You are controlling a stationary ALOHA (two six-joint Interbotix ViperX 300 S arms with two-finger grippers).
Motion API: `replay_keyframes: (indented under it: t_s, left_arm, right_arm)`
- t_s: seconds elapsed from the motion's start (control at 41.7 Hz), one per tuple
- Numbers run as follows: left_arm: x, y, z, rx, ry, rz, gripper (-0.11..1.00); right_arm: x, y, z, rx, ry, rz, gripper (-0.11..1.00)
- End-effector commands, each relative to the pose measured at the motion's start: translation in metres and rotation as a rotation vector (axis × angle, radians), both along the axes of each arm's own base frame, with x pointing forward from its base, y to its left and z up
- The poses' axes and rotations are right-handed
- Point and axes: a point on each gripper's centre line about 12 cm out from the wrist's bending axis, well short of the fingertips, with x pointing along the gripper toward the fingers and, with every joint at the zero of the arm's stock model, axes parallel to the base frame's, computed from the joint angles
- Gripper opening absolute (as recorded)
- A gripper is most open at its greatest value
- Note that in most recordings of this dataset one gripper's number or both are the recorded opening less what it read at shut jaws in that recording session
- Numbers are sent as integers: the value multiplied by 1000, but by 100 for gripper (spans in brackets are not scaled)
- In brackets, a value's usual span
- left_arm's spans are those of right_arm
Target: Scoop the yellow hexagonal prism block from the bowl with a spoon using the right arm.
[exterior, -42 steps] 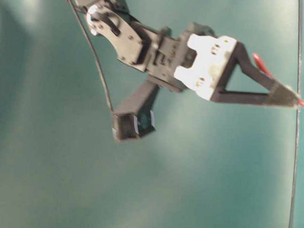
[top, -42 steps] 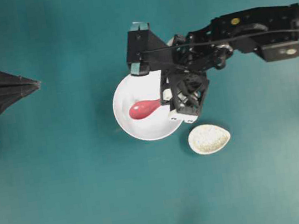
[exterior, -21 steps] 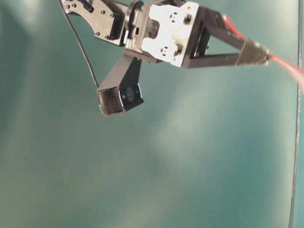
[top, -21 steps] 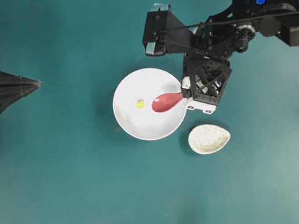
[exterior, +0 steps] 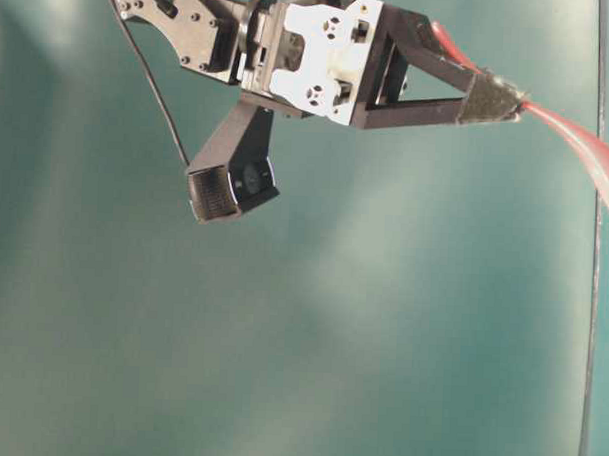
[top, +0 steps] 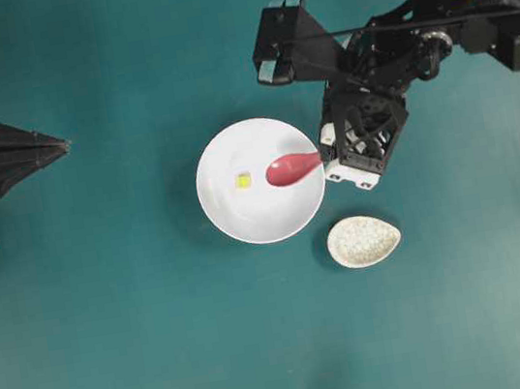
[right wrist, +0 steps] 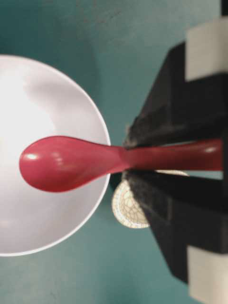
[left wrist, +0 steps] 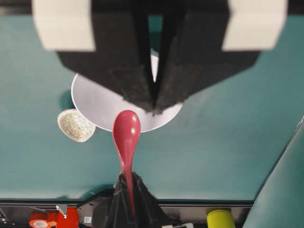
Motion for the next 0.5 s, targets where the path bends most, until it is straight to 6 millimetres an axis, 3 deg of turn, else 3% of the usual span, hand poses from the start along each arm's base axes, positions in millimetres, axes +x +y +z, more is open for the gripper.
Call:
replay_keyframes:
  t_s: [0.0,0.48]
  left_arm:
    - [2,1,7,5,-20,2,0]
    - [2,1,7,5,-21,2,0]
  right_arm:
    - [-1,-2,13,-7,-39,-7,23]
    - [5,-2,-14,15,66,4,22]
